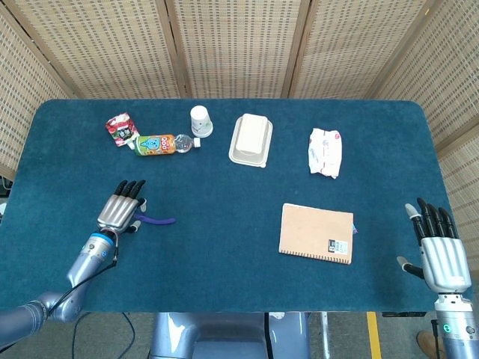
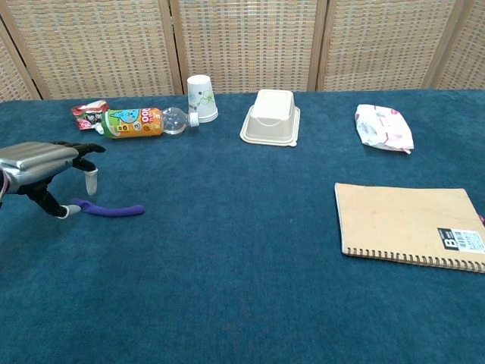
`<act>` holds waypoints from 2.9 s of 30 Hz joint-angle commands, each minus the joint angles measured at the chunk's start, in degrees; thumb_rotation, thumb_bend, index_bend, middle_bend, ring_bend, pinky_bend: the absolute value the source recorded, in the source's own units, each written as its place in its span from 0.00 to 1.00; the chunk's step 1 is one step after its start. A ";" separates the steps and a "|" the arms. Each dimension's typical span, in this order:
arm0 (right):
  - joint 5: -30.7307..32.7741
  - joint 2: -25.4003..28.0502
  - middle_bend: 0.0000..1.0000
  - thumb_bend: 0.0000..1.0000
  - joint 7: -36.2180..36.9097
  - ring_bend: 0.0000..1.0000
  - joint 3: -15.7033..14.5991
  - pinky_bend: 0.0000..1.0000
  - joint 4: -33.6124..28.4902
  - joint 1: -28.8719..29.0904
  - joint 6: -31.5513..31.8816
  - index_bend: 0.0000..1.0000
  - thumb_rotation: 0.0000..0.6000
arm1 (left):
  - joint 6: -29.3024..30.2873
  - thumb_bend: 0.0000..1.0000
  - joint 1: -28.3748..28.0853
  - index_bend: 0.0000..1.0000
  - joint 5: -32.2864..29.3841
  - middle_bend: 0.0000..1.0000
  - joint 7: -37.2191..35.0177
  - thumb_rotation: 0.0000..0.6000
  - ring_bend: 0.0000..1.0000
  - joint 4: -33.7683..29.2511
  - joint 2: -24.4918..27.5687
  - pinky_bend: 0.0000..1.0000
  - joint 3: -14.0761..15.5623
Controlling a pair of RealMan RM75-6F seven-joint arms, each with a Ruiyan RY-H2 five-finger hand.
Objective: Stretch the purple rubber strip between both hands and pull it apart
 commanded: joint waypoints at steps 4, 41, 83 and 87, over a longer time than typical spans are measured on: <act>0.04 0.18 0.00 0.00 0.61 0.00 0.00 0.00 0.12 -0.01 -0.01 0.03 1.00 | -1.06 0.36 -0.76 0.48 -1.33 0.00 -0.30 1.00 0.00 0.89 -1.27 0.00 -0.02; 0.82 0.32 0.00 0.00 1.42 0.00 -0.06 0.00 0.33 0.24 -0.57 0.03 1.00 | 0.32 0.40 0.23 0.62 -1.44 0.00 -16.23 1.00 0.00 -4.91 2.79 0.00 -2.41; 5.42 14.45 0.00 0.27 21.52 0.00 8.59 0.00 -16.34 22.24 -28.34 0.39 1.00 | -5.85 0.40 -20.03 0.63 -9.63 0.00 -36.82 1.00 0.00 -12.98 -9.07 0.00 -17.48; 10.02 14.10 0.00 0.32 22.60 0.00 10.29 0.00 -17.84 25.49 -32.29 0.40 1.00 | -5.08 0.40 -20.47 0.63 -10.45 0.00 -35.63 1.00 0.00 -13.73 -9.72 0.00 -17.25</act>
